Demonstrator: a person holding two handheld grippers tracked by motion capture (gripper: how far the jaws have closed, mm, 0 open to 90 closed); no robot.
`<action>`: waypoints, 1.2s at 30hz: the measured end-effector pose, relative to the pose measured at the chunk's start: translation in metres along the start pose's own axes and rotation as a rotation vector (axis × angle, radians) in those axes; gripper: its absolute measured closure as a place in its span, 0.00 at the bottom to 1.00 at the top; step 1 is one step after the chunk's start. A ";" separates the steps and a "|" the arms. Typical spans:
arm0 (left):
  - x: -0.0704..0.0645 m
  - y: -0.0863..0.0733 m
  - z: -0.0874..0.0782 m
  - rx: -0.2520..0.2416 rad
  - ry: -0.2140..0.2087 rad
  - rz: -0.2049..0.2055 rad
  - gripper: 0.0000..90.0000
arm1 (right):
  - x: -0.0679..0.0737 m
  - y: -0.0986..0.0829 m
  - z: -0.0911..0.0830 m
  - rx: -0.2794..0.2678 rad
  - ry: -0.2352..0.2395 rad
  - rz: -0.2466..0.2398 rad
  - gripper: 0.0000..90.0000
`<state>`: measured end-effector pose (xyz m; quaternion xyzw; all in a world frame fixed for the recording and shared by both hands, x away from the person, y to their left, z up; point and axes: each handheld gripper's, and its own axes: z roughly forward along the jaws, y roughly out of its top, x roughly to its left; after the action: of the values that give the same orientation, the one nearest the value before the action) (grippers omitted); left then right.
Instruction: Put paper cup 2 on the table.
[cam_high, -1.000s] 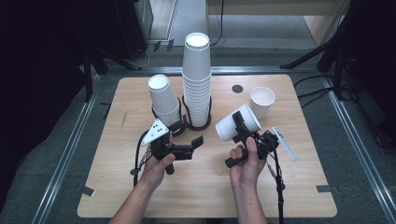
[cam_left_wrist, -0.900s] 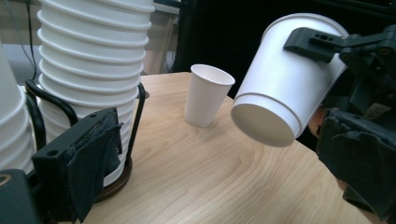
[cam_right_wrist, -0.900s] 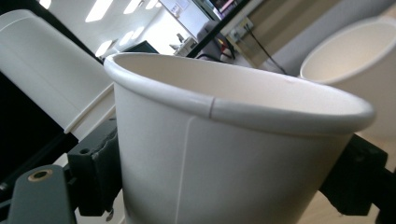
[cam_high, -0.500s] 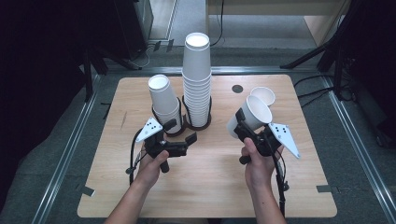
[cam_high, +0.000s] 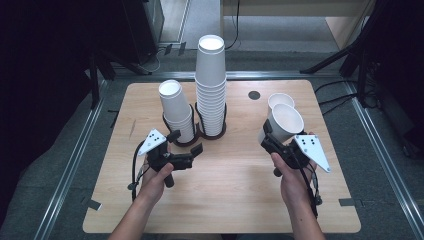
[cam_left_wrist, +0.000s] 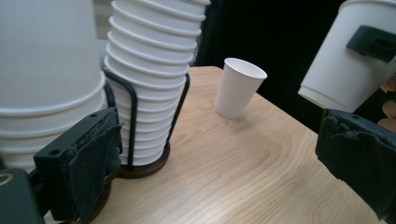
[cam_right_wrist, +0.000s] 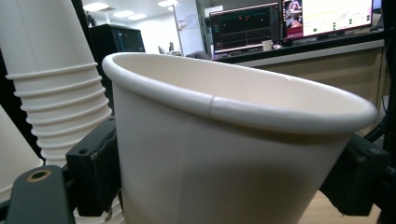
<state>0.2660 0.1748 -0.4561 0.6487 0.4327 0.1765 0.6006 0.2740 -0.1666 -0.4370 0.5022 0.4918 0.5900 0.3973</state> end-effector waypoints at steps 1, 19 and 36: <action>0.002 0.000 -0.002 -0.003 0.005 -0.005 0.01 | -0.002 -0.001 0.000 0.000 0.000 -0.005 0.15; 0.027 -0.022 -0.033 0.020 0.091 -0.026 0.01 | -0.045 -0.031 0.002 0.024 -0.055 -0.132 0.15; 0.049 -0.042 -0.052 0.065 0.158 -0.033 0.01 | -0.064 -0.082 0.038 0.117 -0.067 -0.217 0.15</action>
<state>0.2398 0.2410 -0.4986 0.6448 0.4949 0.2031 0.5460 0.3212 -0.2049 -0.5295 0.4879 0.5630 0.4969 0.4451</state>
